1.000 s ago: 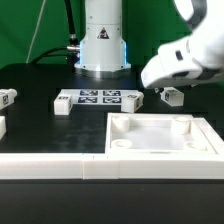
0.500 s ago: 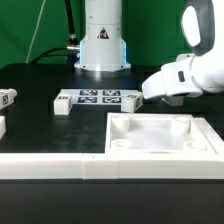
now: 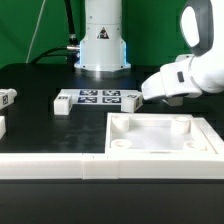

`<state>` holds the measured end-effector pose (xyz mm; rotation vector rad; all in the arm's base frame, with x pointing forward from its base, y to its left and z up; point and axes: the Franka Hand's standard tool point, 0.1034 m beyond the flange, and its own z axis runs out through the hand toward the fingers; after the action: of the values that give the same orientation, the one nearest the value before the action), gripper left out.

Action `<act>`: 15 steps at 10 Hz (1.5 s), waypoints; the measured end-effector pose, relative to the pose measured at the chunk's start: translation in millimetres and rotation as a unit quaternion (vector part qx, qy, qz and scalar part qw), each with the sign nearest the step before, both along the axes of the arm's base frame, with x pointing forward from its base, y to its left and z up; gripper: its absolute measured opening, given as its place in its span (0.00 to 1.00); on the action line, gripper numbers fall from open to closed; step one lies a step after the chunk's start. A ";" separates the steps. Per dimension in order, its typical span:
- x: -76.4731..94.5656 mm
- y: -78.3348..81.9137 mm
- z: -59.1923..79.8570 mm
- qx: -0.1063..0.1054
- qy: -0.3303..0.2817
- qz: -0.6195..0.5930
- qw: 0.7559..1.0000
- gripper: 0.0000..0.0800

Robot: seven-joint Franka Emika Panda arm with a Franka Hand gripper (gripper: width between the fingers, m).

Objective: Assemble one leg

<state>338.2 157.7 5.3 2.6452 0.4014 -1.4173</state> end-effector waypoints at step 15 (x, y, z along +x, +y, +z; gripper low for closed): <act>39.4 -8.1 51.1 0.041 -0.056 -0.034 0.997 0.36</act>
Offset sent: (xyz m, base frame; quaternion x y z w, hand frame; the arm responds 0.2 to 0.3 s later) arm 0.0000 0.0000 0.0000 0.0000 0.0000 0.0000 1.0000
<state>377.6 149.6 56.5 2.8128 0.3688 -1.2891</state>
